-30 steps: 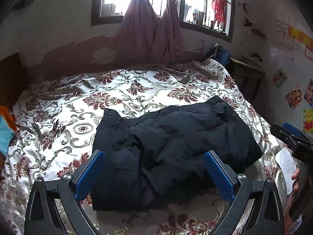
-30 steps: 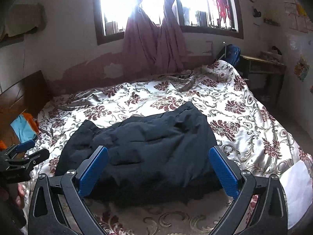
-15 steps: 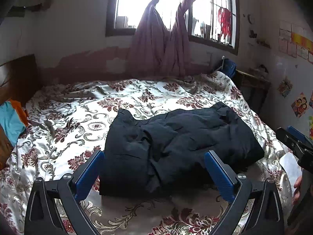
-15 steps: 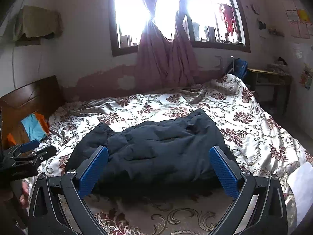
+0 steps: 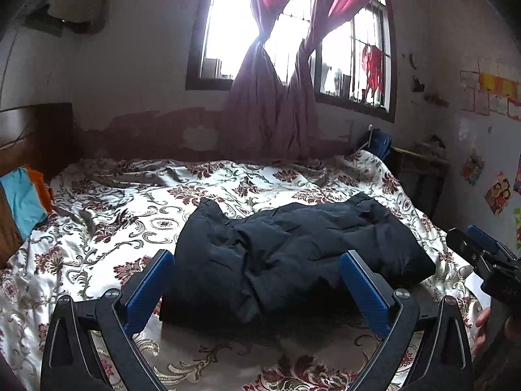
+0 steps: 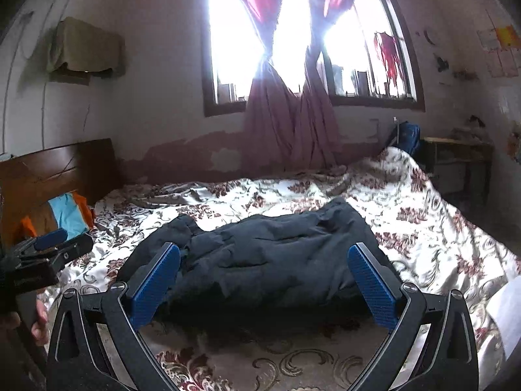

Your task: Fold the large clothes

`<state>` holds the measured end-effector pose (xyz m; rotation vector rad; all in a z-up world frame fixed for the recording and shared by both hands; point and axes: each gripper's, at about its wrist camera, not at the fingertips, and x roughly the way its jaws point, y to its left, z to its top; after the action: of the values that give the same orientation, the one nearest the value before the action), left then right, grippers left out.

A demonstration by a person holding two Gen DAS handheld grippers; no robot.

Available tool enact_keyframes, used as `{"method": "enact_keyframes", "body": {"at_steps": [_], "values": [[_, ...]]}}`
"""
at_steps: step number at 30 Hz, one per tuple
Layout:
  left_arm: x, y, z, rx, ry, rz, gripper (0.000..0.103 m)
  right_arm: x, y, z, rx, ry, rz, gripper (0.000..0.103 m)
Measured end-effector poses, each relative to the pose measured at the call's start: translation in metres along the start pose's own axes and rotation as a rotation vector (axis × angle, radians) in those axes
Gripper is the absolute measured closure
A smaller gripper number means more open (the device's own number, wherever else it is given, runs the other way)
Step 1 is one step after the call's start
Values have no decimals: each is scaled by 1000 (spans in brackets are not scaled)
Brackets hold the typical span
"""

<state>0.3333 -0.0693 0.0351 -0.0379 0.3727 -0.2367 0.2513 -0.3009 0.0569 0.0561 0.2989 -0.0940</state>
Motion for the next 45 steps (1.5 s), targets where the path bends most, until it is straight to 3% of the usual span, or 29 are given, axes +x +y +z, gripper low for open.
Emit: {"method": "enact_keyframes", "body": {"at_steps": [5, 11, 20, 29, 45], "values": [[-40, -10, -2, -10, -45, 39, 1, -34, -2, 7, -1, 1, 31, 2], [-92, -22, -6, 5, -32, 120, 0, -76, -3, 8, -8, 35, 67, 2], [-156, -34, -23, 5, -38, 146, 0, -131, -3, -5, -8, 50, 88, 2], [-182, -46, -56, -26, -16, 162, 0, -159, -7, -20, -43, 63, 70, 2], [-198, -48, -100, -34, 48, 195, 0, -166, -17, -47, -29, 140, 54, 2]]}}
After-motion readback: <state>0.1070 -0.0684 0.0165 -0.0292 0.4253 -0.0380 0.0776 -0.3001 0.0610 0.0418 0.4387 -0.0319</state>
